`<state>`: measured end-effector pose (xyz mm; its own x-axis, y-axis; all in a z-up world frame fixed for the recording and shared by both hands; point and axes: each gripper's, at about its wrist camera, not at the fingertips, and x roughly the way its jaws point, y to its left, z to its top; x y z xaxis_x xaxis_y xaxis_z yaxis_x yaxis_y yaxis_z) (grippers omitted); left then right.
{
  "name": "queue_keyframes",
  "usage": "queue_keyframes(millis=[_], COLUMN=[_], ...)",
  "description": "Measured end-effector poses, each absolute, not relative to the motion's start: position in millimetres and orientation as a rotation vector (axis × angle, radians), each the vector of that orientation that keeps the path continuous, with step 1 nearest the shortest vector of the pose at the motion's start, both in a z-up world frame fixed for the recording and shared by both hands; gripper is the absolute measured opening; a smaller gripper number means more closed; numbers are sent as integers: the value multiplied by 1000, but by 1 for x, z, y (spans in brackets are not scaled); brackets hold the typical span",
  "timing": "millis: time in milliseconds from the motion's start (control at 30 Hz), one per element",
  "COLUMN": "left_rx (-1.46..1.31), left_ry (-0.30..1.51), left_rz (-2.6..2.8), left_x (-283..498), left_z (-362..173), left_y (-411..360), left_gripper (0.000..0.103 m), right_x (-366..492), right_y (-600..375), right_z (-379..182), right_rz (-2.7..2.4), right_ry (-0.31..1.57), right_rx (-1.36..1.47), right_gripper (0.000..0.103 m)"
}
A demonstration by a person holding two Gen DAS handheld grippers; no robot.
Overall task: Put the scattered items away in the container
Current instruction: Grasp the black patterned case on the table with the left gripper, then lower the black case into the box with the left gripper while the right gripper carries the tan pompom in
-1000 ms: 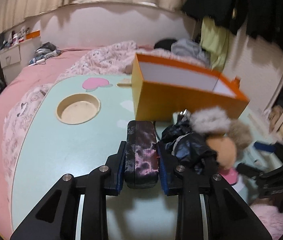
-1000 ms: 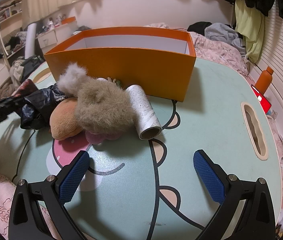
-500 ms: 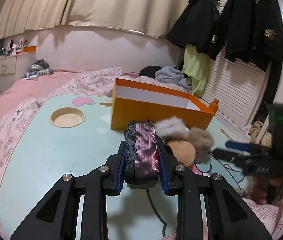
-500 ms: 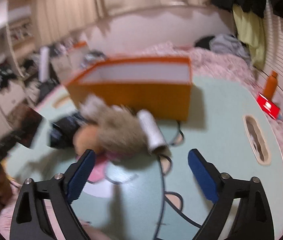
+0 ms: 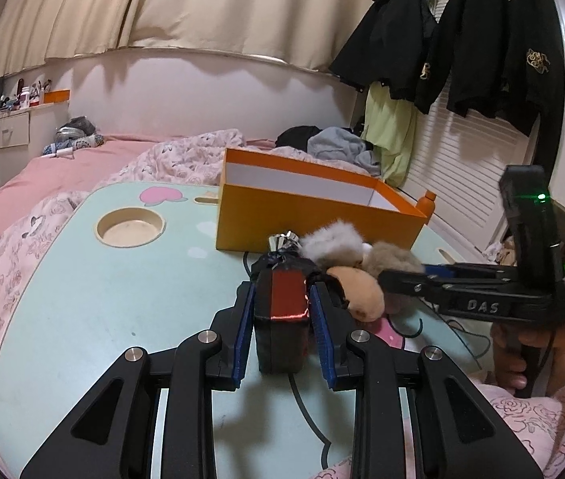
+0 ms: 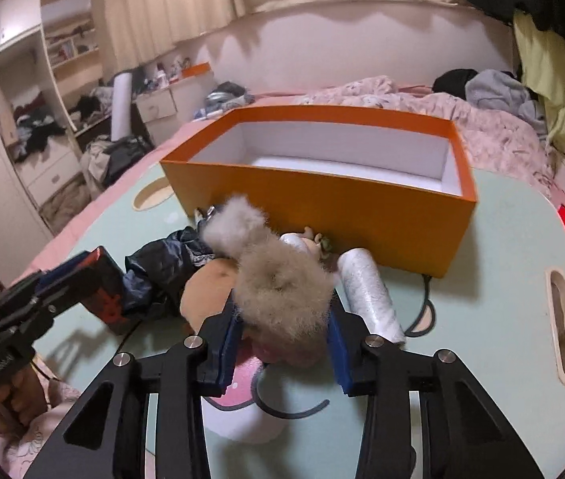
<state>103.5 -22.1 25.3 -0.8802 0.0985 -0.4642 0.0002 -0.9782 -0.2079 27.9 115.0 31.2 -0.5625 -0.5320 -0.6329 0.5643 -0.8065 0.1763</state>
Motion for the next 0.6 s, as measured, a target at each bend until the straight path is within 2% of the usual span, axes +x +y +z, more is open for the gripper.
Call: queue_keyframes(millis=[300,467,600], left_rx=[-813,-1031,-1030], left_ry=[-324,-289,-302], left_rz=[2989,2981,2973], left_x=[99,80,79], left_z=[21,5,-1], left_y=[-24,-24,-24], left_gripper=[30,30,29], right_x=[51,50,50], right_y=[130,134,139], right_z=[43,41,41], right_rz=[-2369,-2370,-2375], right_ry=[0,-33,-56], right_rx=[783,791,790], right_gripper=[37,37,37])
